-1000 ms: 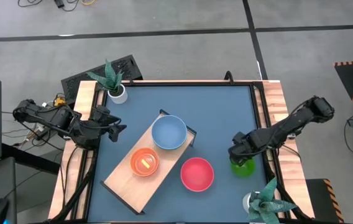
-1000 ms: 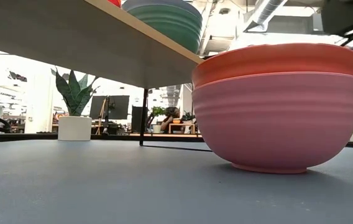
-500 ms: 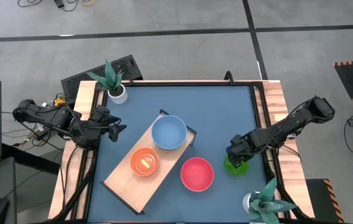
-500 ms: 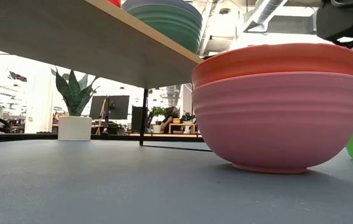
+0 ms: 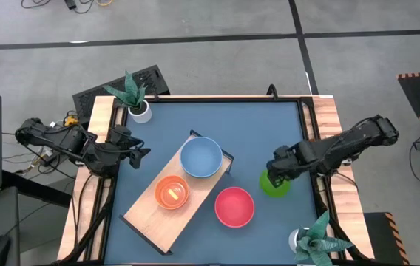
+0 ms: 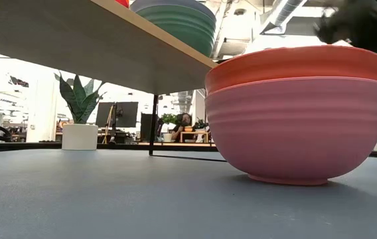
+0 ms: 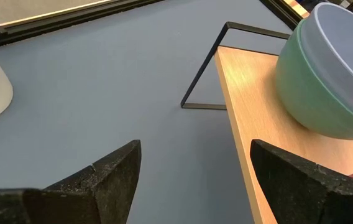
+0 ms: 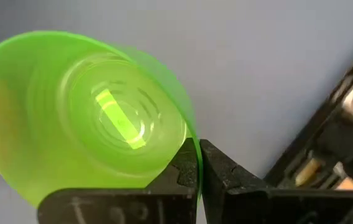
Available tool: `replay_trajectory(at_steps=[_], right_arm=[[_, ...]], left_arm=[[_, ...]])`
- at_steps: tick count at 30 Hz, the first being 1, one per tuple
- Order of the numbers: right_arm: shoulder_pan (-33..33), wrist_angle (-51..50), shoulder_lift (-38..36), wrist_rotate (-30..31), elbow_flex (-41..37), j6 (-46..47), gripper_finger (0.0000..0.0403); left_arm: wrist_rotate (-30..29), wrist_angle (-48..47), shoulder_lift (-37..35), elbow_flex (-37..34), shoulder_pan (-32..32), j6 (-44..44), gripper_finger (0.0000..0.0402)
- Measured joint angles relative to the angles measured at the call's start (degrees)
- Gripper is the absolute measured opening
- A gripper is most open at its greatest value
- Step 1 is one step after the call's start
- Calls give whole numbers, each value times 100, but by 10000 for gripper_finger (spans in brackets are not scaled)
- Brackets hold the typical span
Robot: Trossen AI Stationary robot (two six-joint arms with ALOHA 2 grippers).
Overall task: Place and stack bowls onto a shelf
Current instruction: Stack the light green bowl on top of the light orange bowl on the shelf
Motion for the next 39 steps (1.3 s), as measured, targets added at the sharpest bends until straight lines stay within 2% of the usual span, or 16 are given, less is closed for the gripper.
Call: replay_trajectory(at_steps=[7, 12, 16, 21, 27, 33, 39], right_arm=[[-394, 301, -4, 1374, 1838, -601, 22], [-686, 1736, 84, 2015, 2718, -1587, 22], [-847, 3033, 484, 2002, 3219, -2604, 22], [-908, 3780, 1387, 1654, 4083, -3614, 22], [-908, 3639, 2622, 911, 5208, -4437, 22], [-906, 3601, 3579, -58, 6031, -4709, 22], [-875, 3559, 4196, -531, 6575, -4846, 22]], left_arm=[[0, 0, -2, 0, 0, 46, 286], [0, 0, -2, 0, 1, 48, 286], [-1, 0, -2, 0, 1, 50, 286], [0, 0, 0, 0, 1, 48, 286], [-1, 2, -2, 0, 0, 39, 286], [0, 2, -1, 0, -1, 33, 286], [0, 5, -2, 0, -1, 29, 286]])
